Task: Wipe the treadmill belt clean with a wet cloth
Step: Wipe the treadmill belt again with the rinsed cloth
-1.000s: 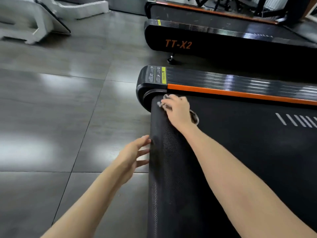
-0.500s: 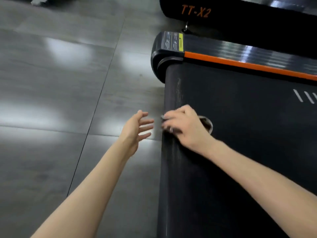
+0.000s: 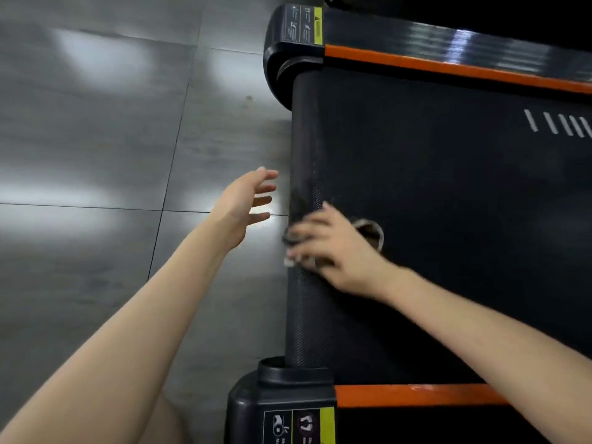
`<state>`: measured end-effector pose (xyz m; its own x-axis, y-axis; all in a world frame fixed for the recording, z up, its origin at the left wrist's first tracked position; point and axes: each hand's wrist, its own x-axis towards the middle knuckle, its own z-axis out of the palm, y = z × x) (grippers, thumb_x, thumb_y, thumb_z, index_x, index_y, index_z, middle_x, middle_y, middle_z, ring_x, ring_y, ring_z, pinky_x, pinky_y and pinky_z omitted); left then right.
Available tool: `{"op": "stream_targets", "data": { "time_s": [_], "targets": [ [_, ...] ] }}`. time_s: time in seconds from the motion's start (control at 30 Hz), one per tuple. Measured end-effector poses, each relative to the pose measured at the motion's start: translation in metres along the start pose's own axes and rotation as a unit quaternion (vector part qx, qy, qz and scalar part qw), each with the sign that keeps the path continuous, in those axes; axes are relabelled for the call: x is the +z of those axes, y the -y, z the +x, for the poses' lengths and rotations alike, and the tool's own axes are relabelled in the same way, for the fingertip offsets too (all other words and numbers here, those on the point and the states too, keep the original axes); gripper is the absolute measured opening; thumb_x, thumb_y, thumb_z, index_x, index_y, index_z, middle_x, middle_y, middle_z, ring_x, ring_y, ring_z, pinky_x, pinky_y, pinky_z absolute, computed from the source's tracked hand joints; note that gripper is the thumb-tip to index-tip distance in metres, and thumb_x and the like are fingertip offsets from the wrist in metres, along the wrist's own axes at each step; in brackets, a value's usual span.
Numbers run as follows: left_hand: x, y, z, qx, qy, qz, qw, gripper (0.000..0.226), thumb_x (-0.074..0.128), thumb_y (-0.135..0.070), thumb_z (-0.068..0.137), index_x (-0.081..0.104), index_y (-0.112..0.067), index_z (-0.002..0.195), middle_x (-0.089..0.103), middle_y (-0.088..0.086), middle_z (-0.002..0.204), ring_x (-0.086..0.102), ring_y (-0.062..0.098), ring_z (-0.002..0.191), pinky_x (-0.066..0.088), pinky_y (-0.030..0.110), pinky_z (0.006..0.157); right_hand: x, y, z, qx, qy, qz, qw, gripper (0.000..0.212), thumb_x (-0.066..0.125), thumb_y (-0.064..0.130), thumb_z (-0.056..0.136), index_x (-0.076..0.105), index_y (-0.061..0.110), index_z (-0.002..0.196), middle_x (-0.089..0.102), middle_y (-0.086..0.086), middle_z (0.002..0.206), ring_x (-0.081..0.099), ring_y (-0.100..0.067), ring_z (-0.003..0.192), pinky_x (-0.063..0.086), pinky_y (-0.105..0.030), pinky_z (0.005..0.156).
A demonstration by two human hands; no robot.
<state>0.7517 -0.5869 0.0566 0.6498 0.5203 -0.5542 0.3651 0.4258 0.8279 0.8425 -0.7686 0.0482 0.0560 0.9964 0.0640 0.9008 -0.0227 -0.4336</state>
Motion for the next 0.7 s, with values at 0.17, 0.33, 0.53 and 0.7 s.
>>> {"op": "stream_targets", "data": {
  "time_s": [0.17,0.33,0.53,0.7],
  "targets": [
    [0.033,0.004,-0.017,0.015,0.04,0.069,0.997,0.023,0.046,-0.032,0.098,0.058,-0.03,0.118,0.056,-0.006,0.116,0.051,0.01,0.106,0.045,0.033,0.094,-0.02,0.033,-0.084,0.05,0.103,0.144,0.983,0.046,0.054,0.032,0.088,0.053,0.029,0.134,0.037,0.009,0.15,0.019,-0.011,0.144,0.002,-0.04,0.12],
    [0.046,0.025,-0.046,0.243,0.013,0.256,0.935,0.029,0.055,-0.04,0.081,0.071,-0.025,0.101,0.061,-0.008,0.104,0.054,0.005,0.1,0.039,0.02,0.088,-0.063,0.03,-0.111,0.158,0.018,0.222,0.962,0.053,0.049,0.04,0.09,0.036,0.033,0.14,0.036,0.013,0.149,0.028,0.0,0.139,0.013,-0.03,0.119],
    [0.071,0.055,-0.082,0.441,0.162,0.403,0.785,0.039,0.051,-0.05,0.086,0.073,-0.022,0.102,0.062,0.001,0.117,0.052,0.02,0.112,0.037,0.035,0.098,-0.05,-0.023,-0.161,0.226,0.017,-0.032,0.973,0.051,0.029,0.057,0.096,0.031,0.035,0.143,0.026,0.006,0.153,0.016,-0.015,0.145,0.012,-0.053,0.117],
    [0.084,0.082,-0.083,0.484,0.24,0.467,0.7,0.049,0.057,-0.06,0.082,0.065,-0.029,0.118,0.059,-0.003,0.12,0.049,0.018,0.112,0.037,0.037,0.092,-0.027,-0.051,-0.176,0.194,0.013,-0.134,0.972,0.052,0.023,0.051,0.1,0.029,0.027,0.146,0.025,-0.001,0.155,0.017,-0.022,0.146,0.013,-0.056,0.115]
  ]
}}
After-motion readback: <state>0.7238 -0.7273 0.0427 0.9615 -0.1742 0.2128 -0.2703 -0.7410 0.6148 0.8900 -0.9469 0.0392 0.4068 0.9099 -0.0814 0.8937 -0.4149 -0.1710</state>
